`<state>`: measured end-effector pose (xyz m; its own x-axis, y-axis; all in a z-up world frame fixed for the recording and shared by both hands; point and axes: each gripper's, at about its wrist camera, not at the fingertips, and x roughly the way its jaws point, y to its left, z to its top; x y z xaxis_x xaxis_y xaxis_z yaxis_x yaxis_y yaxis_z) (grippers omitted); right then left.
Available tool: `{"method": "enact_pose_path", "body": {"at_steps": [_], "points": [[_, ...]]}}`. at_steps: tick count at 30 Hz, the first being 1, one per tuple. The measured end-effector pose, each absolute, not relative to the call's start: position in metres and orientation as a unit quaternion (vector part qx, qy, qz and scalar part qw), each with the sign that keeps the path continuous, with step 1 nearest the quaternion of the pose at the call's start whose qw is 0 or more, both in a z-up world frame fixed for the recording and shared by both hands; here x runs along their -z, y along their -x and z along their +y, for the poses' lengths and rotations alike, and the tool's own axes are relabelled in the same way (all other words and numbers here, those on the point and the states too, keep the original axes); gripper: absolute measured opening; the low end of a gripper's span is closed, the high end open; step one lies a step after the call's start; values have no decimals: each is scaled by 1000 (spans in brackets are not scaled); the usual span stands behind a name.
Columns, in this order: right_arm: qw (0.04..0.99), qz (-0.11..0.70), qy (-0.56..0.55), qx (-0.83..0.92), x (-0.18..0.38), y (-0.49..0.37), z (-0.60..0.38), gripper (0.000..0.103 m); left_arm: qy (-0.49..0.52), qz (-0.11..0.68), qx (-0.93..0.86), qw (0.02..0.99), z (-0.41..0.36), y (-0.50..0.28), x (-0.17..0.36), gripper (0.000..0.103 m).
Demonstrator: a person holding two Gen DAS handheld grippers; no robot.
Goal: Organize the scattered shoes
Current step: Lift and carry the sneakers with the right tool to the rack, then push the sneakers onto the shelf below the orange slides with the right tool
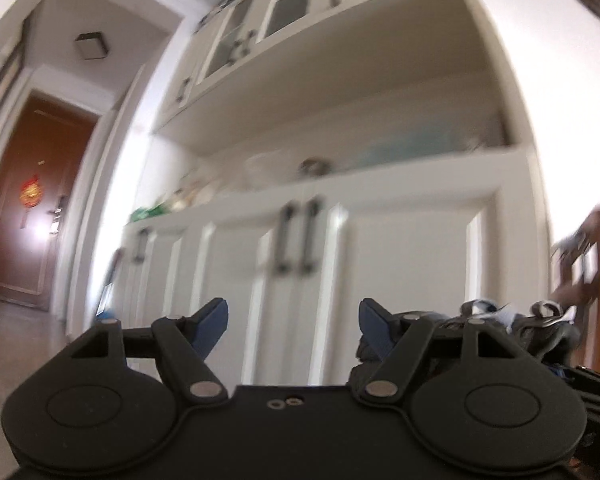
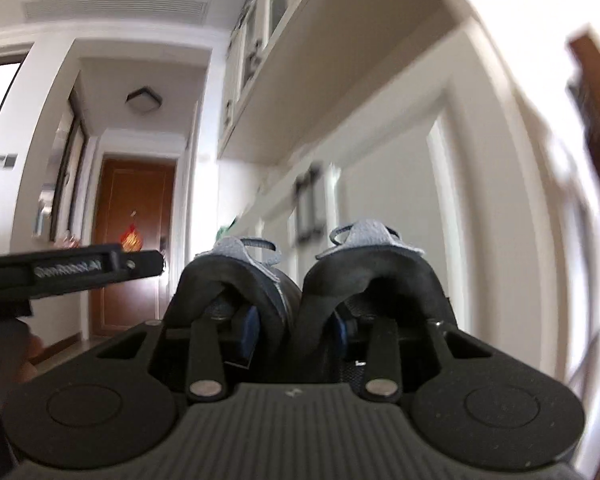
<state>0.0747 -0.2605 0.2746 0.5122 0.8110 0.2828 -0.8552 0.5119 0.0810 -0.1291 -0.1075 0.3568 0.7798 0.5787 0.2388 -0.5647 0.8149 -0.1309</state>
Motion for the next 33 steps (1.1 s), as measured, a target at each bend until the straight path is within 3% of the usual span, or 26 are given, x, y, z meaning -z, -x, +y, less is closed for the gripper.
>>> {"method": "enact_pose_path", "body": {"at_steps": [6, 12, 22, 33], "points": [[875, -90, -116, -462, -362, -64, -353, 41, 7, -115, -269, 956, -162, 116, -448, 75], [910, -3, -95, -405, -416, -37, -448, 43, -2, -64, -204, 977, -214, 98, -493, 76], [969, 81, -101, -210, -382, -25, -557, 43, -15, 41, -47, 998, -316, 51, -451, 76], [987, 85, -101, -92, -316, -101, -645, 43, -7, 106, 6, 994, -387, 5, -395, 76]]}}
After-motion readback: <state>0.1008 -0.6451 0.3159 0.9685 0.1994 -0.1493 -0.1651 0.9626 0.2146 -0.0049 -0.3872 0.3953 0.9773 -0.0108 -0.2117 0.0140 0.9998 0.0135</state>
